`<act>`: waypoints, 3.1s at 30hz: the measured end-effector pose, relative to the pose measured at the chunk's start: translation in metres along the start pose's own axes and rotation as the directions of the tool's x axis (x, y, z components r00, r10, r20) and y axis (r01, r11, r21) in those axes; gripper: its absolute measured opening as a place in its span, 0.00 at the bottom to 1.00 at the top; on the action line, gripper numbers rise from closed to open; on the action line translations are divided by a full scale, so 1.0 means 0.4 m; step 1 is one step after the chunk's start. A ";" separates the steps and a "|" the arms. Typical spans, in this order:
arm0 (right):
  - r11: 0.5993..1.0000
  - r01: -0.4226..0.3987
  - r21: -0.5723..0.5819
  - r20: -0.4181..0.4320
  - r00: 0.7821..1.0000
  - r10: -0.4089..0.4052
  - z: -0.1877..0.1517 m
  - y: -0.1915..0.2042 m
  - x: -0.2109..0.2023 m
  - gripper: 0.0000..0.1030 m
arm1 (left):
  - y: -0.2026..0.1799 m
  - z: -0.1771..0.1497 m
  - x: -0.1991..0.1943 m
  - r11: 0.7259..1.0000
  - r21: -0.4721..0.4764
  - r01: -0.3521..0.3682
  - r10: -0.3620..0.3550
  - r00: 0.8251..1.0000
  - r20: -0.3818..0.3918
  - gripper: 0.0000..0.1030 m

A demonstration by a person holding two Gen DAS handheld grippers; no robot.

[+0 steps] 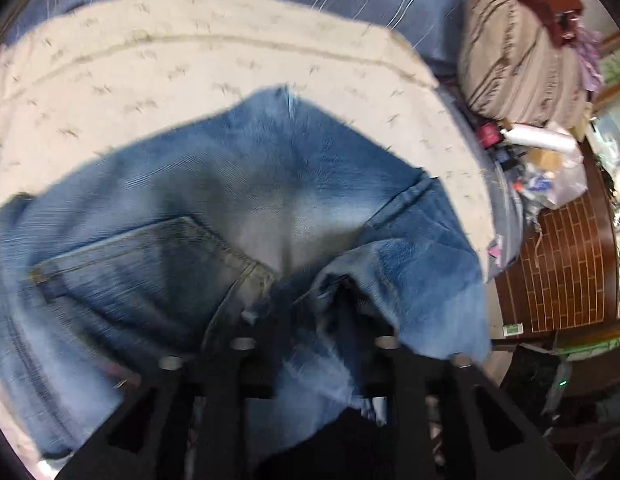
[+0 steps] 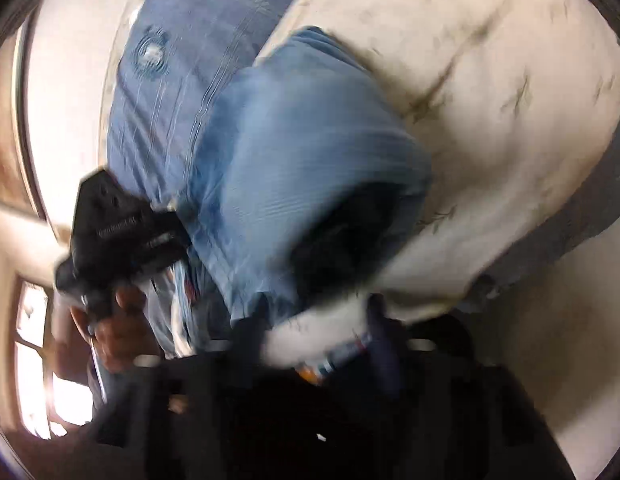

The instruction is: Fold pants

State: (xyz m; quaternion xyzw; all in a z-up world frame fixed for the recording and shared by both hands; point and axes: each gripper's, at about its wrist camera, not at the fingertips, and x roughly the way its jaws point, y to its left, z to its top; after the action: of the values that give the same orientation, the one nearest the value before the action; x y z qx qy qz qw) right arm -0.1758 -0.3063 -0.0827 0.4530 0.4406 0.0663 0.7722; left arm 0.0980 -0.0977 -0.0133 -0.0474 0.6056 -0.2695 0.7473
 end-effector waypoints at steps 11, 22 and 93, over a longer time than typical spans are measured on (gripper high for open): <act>0.993 0.083 -0.080 0.233 0.971 -0.062 0.270 0.022 -0.087 0.76 | 0.064 -0.078 0.043 0.985 -0.122 0.121 -0.132 0.987 -0.093 0.57; 0.897 0.358 -0.259 0.361 0.897 -0.254 0.344 0.091 -0.012 0.15 | -0.053 0.076 0.064 0.995 -0.040 0.093 -0.091 0.995 0.047 0.26; 0.893 0.293 -0.340 0.245 0.945 -0.217 0.349 0.074 0.018 0.19 | -0.139 0.034 0.150 0.999 0.016 0.031 -0.032 0.995 0.094 0.29</act>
State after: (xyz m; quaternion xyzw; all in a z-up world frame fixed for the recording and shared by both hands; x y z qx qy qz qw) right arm -0.0593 -0.3749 -0.0368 0.2405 0.3958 0.0003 0.8863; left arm 0.0986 -0.1761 -0.0405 -0.0641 0.5670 -0.2830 0.7709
